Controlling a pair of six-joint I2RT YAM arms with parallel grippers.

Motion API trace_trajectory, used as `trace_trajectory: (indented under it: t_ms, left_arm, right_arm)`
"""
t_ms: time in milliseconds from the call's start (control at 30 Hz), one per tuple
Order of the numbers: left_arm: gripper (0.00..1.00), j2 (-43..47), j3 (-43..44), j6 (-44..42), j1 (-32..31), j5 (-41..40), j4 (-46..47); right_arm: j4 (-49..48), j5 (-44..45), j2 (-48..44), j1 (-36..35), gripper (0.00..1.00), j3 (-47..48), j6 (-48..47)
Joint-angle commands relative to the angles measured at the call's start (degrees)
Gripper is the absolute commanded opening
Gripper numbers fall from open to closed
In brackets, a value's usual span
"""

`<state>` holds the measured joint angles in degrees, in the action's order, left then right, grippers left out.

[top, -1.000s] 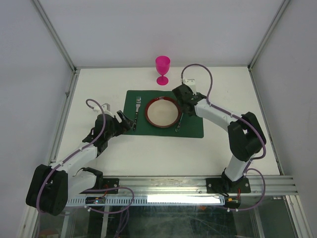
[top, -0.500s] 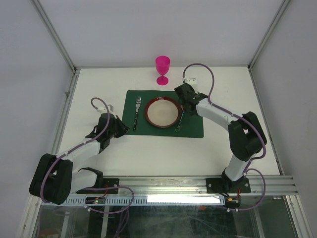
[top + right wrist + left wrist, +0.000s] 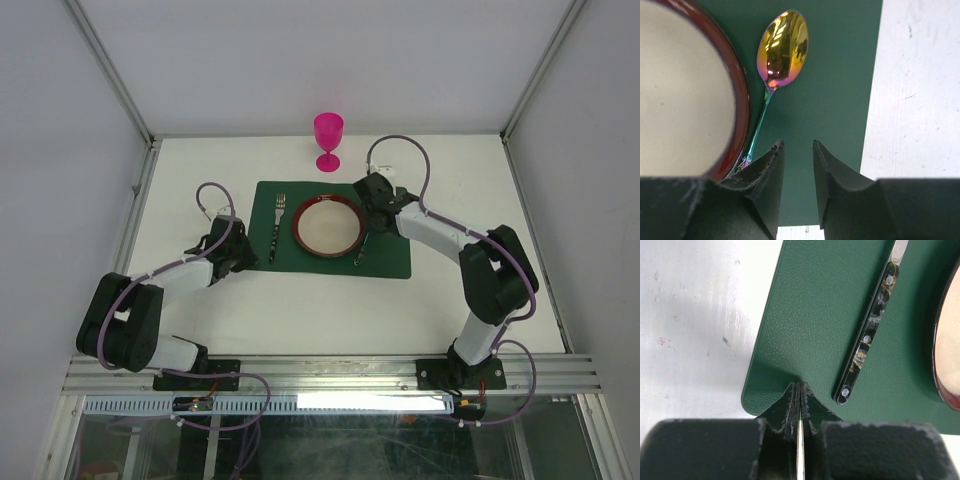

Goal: Set the dinner table for one person
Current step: Adjust the napkin at the center of the board.

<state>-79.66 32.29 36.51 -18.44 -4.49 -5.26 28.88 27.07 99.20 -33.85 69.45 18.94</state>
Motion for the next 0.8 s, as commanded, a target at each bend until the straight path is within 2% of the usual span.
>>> trace_trajectory:
  t_ms: [0,333,500,767]
  left_arm:
    - [0.00,-3.11,1.41,-0.47,-0.98,-2.04,-0.81]
    - [0.00,-4.31,0.99,0.23,-1.52,-2.72,-0.72]
    - [0.00,-2.73,-0.09,0.44,-1.61,-3.36,-1.36]
    - [0.00,3.70,-3.20,2.17,-1.78,-3.53,-2.30]
  right_arm:
    - [-1.68,-4.06,-3.75,-0.71,0.32,-1.18,0.08]
    - [-0.41,-7.86,-4.75,-7.60,0.30,-2.10,0.68]
    - [-0.94,-10.33,-4.09,-9.09,0.15,-3.12,1.41]
    - [-1.29,-11.04,-3.18,-10.45,0.02,-4.23,2.42]
